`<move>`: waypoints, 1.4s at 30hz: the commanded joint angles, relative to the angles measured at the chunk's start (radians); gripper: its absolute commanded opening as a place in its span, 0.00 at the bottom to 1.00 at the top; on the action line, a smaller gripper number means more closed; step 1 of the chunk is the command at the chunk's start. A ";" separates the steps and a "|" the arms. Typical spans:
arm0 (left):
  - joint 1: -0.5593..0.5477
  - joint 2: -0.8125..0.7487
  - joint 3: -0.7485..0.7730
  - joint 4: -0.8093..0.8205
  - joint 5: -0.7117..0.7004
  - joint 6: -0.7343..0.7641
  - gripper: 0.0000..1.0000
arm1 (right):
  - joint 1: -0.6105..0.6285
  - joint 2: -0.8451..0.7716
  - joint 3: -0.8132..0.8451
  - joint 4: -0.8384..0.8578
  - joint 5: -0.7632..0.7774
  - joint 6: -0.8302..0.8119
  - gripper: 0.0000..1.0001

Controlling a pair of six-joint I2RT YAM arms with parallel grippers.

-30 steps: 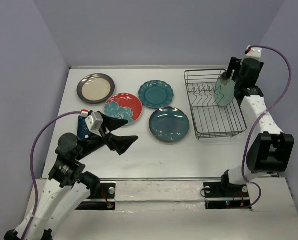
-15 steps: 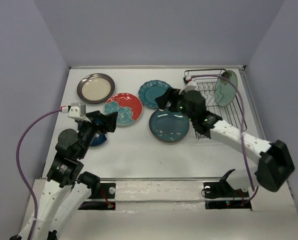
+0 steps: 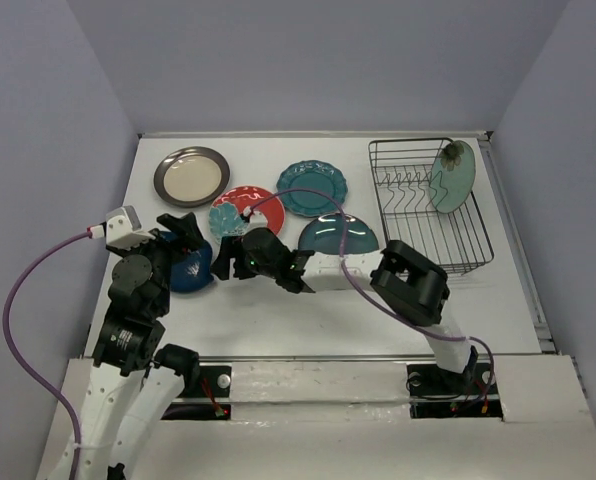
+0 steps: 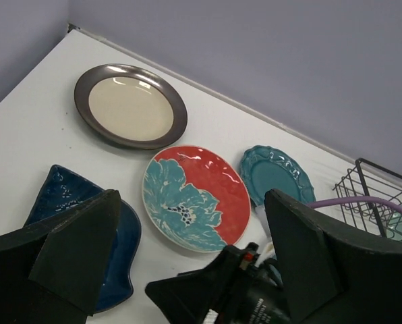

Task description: Load the plates into the dish rack

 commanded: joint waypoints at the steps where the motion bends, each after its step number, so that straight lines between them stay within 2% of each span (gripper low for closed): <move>1: 0.005 0.007 0.050 0.029 -0.021 -0.027 0.99 | 0.014 0.114 0.157 0.059 0.010 0.050 0.75; 4: 0.002 0.006 0.047 0.037 0.004 -0.024 0.99 | 0.014 0.183 0.211 0.044 0.011 0.068 0.74; 9: -0.010 -0.011 0.045 0.045 0.027 -0.012 0.99 | 0.014 0.315 0.360 -0.004 -0.032 0.100 0.66; 13: -0.019 -0.017 0.040 0.054 0.067 -0.002 0.99 | 0.014 0.374 0.409 -0.013 -0.040 0.133 0.60; 17: -0.028 -0.028 0.039 0.054 0.068 -0.001 0.99 | 0.023 0.407 0.411 -0.001 -0.003 0.150 0.47; 18: -0.031 -0.030 0.039 0.054 0.073 -0.002 0.99 | 0.023 0.413 0.414 -0.001 -0.001 0.153 0.42; 19: -0.034 -0.031 0.037 0.054 0.082 -0.004 0.99 | 0.023 0.424 0.415 -0.001 0.000 0.157 0.31; 22: -0.039 -0.037 0.037 0.056 0.081 -0.002 0.98 | 0.023 0.429 0.405 0.011 0.005 0.179 0.14; 23: -0.042 -0.040 0.037 0.054 0.078 0.001 0.98 | 0.023 0.412 0.360 0.031 0.019 0.185 0.07; 28: -0.050 -0.050 0.040 0.052 0.078 0.004 0.98 | 0.058 0.306 0.260 0.131 0.060 0.119 0.07; 33: -0.051 -0.060 0.043 0.051 0.073 0.012 0.98 | 0.080 0.056 0.126 0.153 0.203 -0.016 0.07; 36: -0.054 -0.068 0.048 0.051 0.090 0.013 0.98 | 0.069 -0.075 0.011 0.121 0.336 -0.119 0.07; 39: -0.059 -0.077 0.048 0.065 0.139 0.022 0.98 | 0.029 -0.275 -0.111 0.062 0.456 -0.229 0.07; 42: -0.068 -0.096 0.043 0.077 0.188 0.038 0.98 | -0.075 -0.491 -0.241 -0.045 0.566 -0.306 0.07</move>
